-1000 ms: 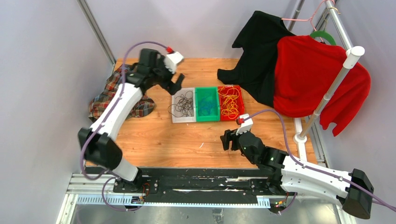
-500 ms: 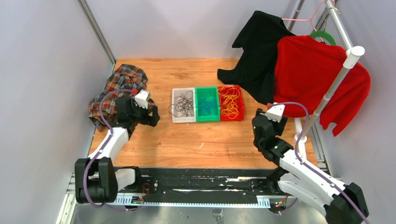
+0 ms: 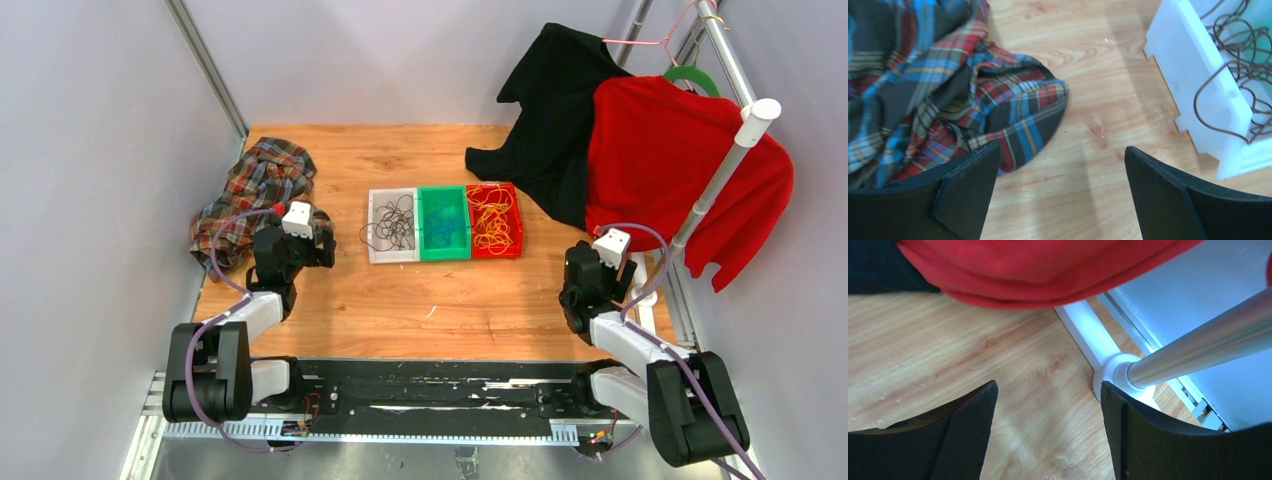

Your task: Untangle the cables

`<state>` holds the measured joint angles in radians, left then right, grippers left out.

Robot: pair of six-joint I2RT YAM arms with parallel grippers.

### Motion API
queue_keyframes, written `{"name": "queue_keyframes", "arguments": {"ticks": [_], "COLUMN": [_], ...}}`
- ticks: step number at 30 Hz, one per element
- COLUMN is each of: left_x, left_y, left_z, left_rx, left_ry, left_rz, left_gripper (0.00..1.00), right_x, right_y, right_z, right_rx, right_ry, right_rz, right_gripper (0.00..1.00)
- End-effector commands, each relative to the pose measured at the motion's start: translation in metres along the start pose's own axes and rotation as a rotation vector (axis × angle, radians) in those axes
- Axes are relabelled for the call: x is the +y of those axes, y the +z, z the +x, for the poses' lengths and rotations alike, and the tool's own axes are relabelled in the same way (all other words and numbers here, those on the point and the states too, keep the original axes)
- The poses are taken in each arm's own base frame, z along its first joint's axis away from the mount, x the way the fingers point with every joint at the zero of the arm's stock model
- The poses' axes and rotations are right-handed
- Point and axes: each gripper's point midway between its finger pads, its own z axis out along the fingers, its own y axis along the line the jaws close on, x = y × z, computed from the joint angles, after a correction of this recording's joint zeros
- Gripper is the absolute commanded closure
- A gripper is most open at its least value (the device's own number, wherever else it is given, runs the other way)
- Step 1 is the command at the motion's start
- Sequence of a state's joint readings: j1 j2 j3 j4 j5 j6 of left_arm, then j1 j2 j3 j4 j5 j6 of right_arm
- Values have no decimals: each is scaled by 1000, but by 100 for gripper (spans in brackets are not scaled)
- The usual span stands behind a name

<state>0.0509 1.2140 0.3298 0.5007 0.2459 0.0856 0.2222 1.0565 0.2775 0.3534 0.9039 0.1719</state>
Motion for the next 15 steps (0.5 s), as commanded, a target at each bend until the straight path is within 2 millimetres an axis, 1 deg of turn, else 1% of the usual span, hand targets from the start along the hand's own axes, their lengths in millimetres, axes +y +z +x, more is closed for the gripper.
{"name": "queue_keyframes", "arguments": {"ticks": [1,3,6,7,9,11,12,14,15], "left_x": [21,19,23,25,18,13,12,10,11], "left_y": [3,6,8,7,4,0,-1,-2,-1], "left_z": [-35,-35,-38,-42,-43,-33,-30,-35,-32], "left_rx": [-155,-152,-166,-200,-295,-275,-270,-349,-333], "left_ry": [32,24,-13,-17,-9,11,36,19,15], "left_rz": [-104,-91,-113,-127,-103,-97,-97,-102,-101], "left_gripper": [2,2,2,2,2,2,2,2,2], "right_x": [12,16,24,26,33,41,47,67,78], "right_y": [10,15,20,21,24,26,27,25,23], "right_z": [-15,-17,-23,-25,-24,-23,-24,-25,-19], "right_rx": [-93,-92,-120,-129,-139,-166,-179,-184,-171], "right_ry": [90,92,89,94,93,72,53,-5,-35], "right_rz": [-84,-105,-145,-155,-181,-217,-248,-352,-414], "right_gripper": [25,25,25,25,25,25,25,24,24]}}
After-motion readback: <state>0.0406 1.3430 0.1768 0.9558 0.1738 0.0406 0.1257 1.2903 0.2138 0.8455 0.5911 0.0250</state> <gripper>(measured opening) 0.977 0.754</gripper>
